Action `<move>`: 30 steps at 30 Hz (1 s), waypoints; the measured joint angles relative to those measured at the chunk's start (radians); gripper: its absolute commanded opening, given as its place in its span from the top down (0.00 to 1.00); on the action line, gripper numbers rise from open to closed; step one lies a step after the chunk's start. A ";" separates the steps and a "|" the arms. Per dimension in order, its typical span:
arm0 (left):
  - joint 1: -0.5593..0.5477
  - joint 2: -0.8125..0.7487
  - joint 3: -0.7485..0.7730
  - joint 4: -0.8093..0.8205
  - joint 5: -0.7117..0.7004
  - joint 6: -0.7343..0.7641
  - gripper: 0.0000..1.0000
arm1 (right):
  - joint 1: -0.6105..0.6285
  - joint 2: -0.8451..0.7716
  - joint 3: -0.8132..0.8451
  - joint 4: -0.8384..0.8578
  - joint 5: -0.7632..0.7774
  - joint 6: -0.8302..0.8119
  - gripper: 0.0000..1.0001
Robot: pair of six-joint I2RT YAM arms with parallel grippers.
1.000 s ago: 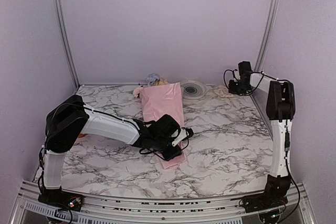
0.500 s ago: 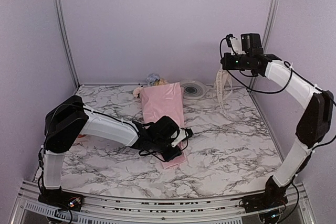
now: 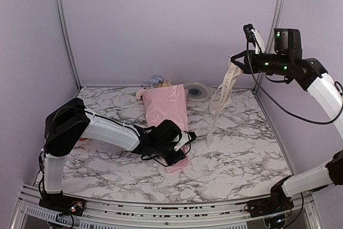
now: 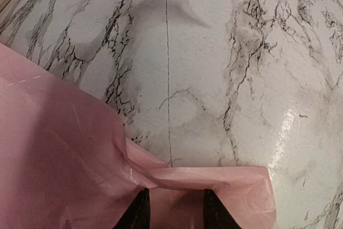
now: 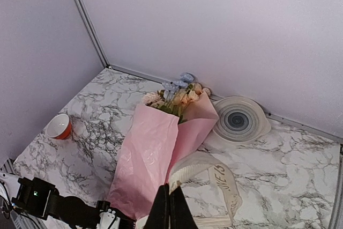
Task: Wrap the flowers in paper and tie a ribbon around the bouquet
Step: Place the ribbon at the center of the board, then pick up the ribbon from the center of the board.
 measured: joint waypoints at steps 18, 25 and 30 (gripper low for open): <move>0.000 0.000 0.000 0.000 -0.003 0.016 0.66 | -0.187 0.635 0.040 -0.096 0.262 0.028 0.35; 0.000 0.000 -0.002 0.005 -0.004 0.016 0.66 | -0.014 0.520 -0.098 -0.175 0.405 0.053 0.42; 0.000 0.000 -0.002 0.005 -0.003 0.018 0.66 | 0.013 0.397 -0.345 -0.189 0.364 0.089 0.54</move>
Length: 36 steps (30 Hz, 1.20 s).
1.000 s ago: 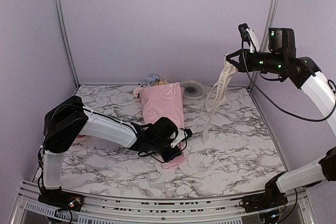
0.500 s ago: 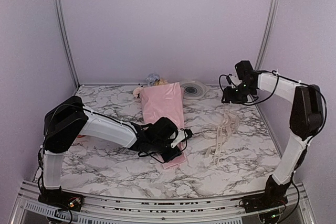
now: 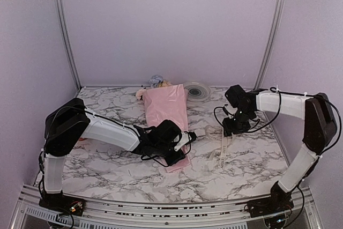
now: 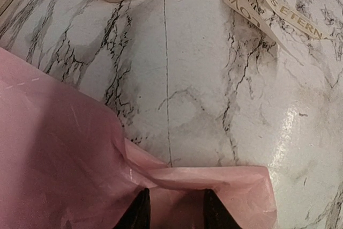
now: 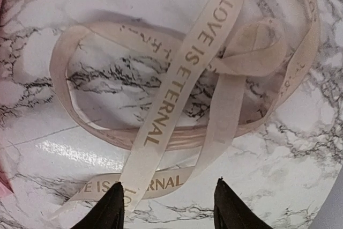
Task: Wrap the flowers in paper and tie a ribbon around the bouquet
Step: Pick up the ribbon from the center of the board.
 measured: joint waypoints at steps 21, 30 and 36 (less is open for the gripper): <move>0.000 0.000 0.000 0.000 0.000 0.001 0.66 | 0.000 0.123 -0.080 0.087 -0.121 0.037 0.62; 0.000 0.000 0.001 -0.001 0.000 0.001 0.66 | 0.001 0.134 -0.085 0.108 -0.147 0.036 0.98; 0.002 0.000 0.002 -0.001 0.000 0.001 0.66 | -0.008 0.090 -0.053 0.069 -0.128 0.030 1.00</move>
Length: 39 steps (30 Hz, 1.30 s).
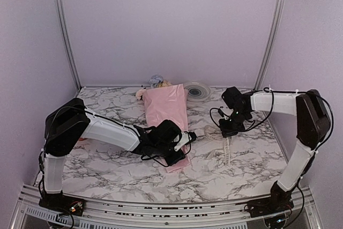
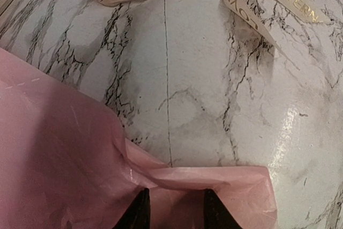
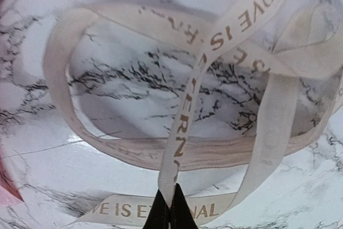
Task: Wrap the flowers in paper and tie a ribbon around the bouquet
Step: Pick up the ribbon from the center of the board, then place the ribbon at the center of the board.
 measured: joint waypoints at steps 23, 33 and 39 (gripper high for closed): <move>0.000 0.008 0.014 -0.008 0.003 0.001 0.66 | -0.241 -0.416 0.754 0.488 -0.134 -0.195 1.00; 0.000 0.014 0.026 -0.014 0.003 0.003 0.66 | -0.166 -0.415 0.137 0.668 -0.384 -0.015 1.00; 0.000 0.015 0.028 -0.017 0.003 0.003 0.66 | -0.017 -0.333 -0.089 0.499 -0.430 0.022 1.00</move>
